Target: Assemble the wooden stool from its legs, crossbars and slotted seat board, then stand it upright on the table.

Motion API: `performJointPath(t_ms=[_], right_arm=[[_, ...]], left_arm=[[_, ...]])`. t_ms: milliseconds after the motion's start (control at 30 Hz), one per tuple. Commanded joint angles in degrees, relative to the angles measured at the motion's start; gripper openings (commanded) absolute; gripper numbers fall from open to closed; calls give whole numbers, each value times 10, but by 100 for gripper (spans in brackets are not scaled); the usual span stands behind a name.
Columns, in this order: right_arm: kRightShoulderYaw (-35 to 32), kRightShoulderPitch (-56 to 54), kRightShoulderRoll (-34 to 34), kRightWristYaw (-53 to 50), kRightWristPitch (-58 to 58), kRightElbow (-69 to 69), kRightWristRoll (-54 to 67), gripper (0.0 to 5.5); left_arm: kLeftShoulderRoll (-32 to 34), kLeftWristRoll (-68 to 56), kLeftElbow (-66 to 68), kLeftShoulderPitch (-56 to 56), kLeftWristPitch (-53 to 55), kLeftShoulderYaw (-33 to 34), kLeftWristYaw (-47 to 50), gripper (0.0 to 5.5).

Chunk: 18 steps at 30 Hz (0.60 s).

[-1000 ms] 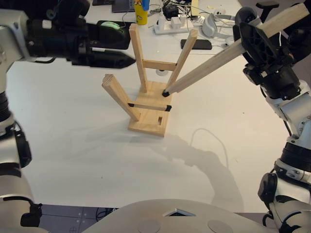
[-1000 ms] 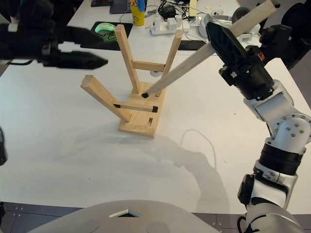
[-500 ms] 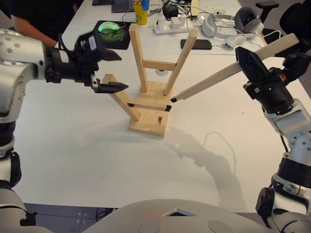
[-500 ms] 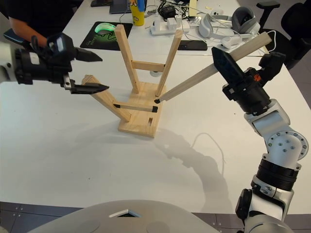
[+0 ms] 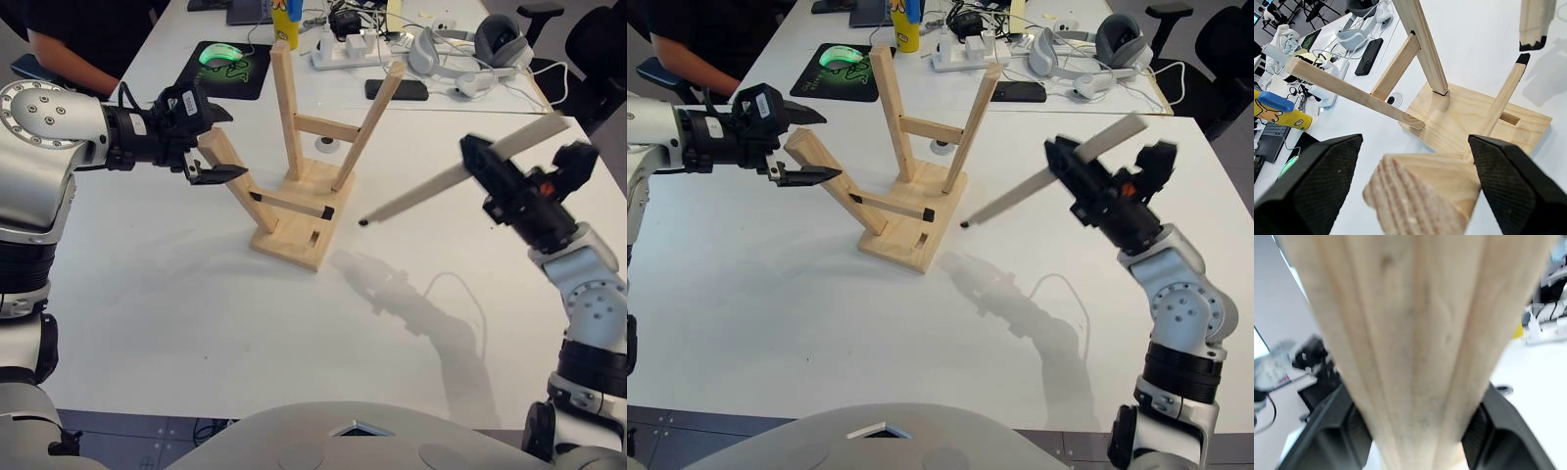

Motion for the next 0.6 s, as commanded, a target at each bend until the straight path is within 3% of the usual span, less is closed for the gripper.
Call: performJointPath(t_ms=[33,333,600], right_arm=[[35,2,26,15,-36,-25,-38,204],[182,8,57,43,-126,-86,-188,204],[212,16,73,61,-212,-54,-261,204]], left_arm=[[-10,-1,7,-20,5,5,-11,399],[-33,-16,45,-54,27,10,-36,399],[-41,-13,56,-69,31,8,-50,399]])
